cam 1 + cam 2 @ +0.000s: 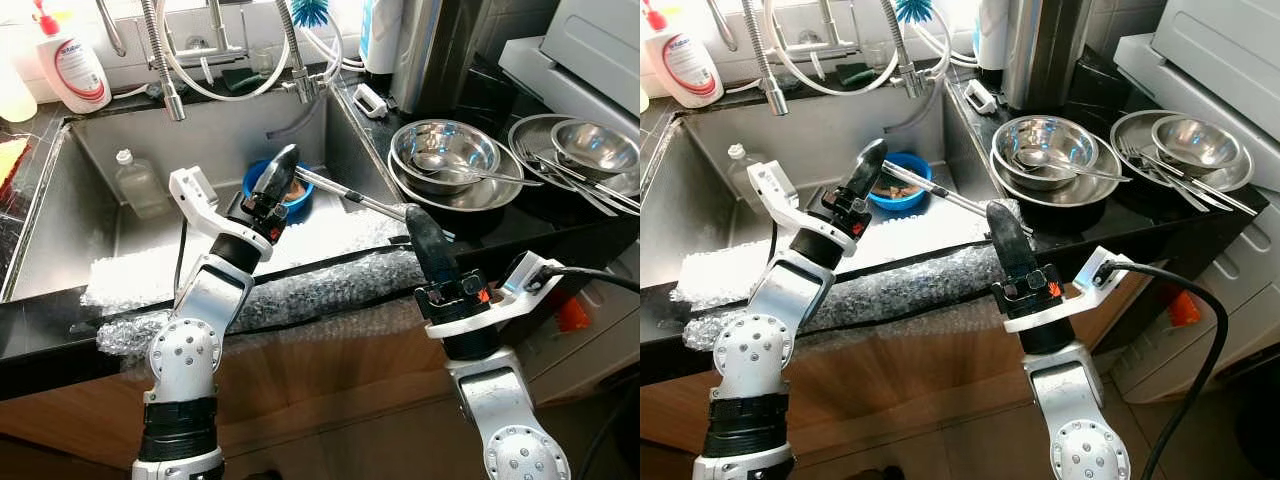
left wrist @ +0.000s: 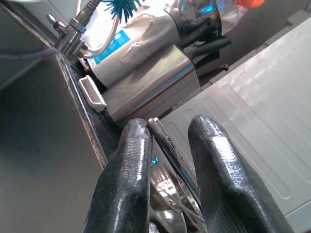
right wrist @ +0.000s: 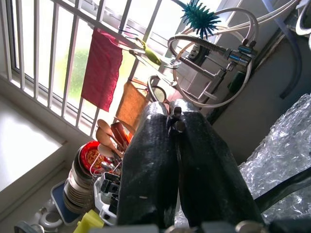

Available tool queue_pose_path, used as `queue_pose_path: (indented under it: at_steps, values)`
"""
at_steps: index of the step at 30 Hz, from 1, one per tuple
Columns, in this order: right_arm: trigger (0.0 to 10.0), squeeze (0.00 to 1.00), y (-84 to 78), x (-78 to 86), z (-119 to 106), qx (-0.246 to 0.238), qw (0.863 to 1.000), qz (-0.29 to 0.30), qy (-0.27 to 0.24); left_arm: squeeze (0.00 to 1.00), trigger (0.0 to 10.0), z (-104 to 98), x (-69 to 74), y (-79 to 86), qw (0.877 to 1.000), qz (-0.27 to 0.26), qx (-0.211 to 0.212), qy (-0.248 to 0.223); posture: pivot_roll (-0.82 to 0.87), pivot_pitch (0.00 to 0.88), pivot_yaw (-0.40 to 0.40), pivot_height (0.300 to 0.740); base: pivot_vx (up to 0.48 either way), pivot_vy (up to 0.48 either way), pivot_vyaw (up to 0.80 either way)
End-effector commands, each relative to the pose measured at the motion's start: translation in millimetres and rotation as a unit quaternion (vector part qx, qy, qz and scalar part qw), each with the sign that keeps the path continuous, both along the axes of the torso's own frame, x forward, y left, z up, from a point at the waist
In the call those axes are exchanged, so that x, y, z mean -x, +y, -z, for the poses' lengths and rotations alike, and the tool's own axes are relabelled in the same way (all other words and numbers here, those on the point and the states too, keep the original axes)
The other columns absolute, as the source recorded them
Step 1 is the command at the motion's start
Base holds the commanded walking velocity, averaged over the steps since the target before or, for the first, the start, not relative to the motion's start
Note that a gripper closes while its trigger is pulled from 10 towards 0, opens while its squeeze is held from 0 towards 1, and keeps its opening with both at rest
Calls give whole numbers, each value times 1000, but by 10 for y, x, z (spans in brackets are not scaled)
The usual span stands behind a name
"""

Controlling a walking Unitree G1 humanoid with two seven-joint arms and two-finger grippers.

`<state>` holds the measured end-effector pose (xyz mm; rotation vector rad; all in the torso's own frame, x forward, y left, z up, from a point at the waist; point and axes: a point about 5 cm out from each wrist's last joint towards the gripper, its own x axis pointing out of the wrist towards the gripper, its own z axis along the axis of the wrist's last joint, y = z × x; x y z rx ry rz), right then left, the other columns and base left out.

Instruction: Kitchen organization

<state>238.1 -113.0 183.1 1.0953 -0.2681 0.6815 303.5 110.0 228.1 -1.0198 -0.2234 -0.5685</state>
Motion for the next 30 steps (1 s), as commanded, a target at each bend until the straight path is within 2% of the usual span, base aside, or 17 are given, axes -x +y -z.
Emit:
queue_pose_path:
  at_steps: [1, 9, 30]
  values:
    - [10000, 0, 24, -13, -66, -15, 1000, 4, -10, 0, 10000, -32, 9, 31, 1000, -4, 8, -5, -11, 109, 32, 740, 0, 0, 0]
    - [10000, 0, 39, -2, -70, -21, 1000, -13, -16, 0, 10000, -45, 18, -8, 999, 17, 25, -10, -12, 105, 30, 740, 0, 0, 0]
    - [10000, 0, 73, 38, -37, -35, 998, -43, -15, 0, 10000, -61, 18, -8, 999, 27, 44, -10, -10, 106, 27, 740, 0, 0, 0]
